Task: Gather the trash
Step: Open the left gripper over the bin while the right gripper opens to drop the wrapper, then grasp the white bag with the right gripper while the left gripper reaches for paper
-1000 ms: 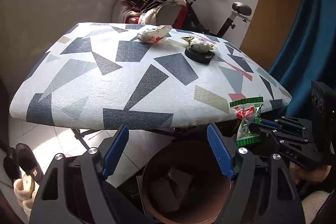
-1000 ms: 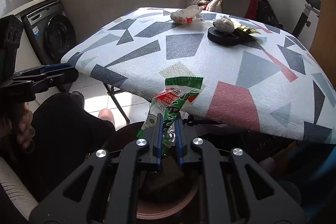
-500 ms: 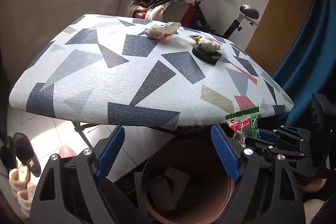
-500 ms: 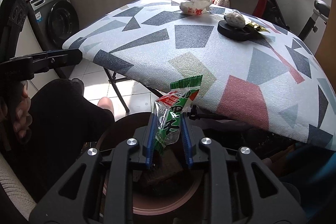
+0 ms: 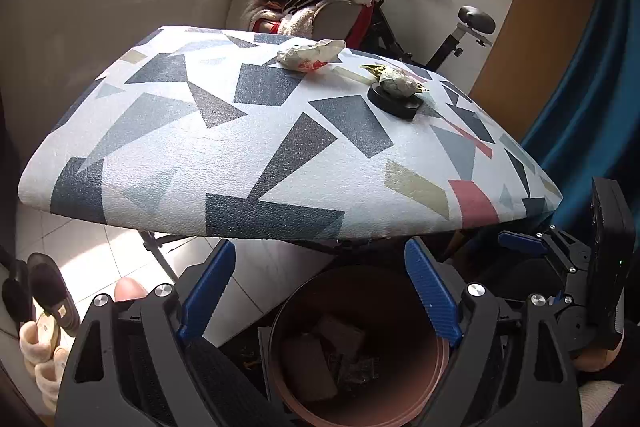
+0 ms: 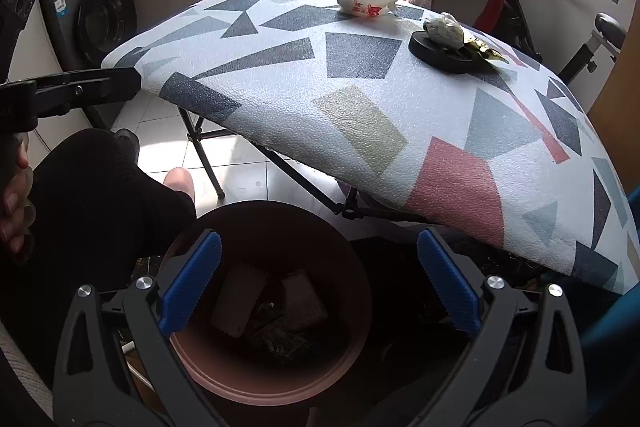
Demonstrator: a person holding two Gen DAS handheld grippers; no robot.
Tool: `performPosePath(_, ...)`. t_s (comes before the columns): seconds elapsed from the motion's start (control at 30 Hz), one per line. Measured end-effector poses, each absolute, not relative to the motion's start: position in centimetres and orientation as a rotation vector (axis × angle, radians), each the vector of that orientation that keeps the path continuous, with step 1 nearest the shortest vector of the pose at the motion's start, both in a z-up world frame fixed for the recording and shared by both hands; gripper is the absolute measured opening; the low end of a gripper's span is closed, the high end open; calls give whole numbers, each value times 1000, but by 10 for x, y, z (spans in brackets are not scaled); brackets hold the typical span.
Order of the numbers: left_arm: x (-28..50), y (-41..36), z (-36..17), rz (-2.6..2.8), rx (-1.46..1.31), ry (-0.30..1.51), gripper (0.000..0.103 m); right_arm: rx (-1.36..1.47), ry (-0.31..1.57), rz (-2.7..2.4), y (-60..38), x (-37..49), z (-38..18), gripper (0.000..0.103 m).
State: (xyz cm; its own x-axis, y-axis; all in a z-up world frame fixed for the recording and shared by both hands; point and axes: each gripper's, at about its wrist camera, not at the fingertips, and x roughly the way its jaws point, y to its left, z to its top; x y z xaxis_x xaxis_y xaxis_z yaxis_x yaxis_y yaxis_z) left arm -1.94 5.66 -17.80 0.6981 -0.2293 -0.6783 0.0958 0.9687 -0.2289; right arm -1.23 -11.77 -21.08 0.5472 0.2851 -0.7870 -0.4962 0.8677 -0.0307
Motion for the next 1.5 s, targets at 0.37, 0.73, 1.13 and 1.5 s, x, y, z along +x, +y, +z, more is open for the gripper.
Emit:
performPosePath(0.37, -19, 62, -177, -143, -201, 771, 85, -183, 889, 428, -131, -1, -207, 97)
performPosePath(0.73, -2, 77, -185, -107, -320, 813, 86, -6, 854, 295, -188, 58, -194, 97)
performPosePath(1.13, 43, 92, -195, -89, -507, 881, 86, -98, 652, 351, -192, 201, -157, 82)
performPosePath(1.5, 85, 85, -192, -98, -538, 863, 86, -115, 709, 444, -144, 283, -171, 64)
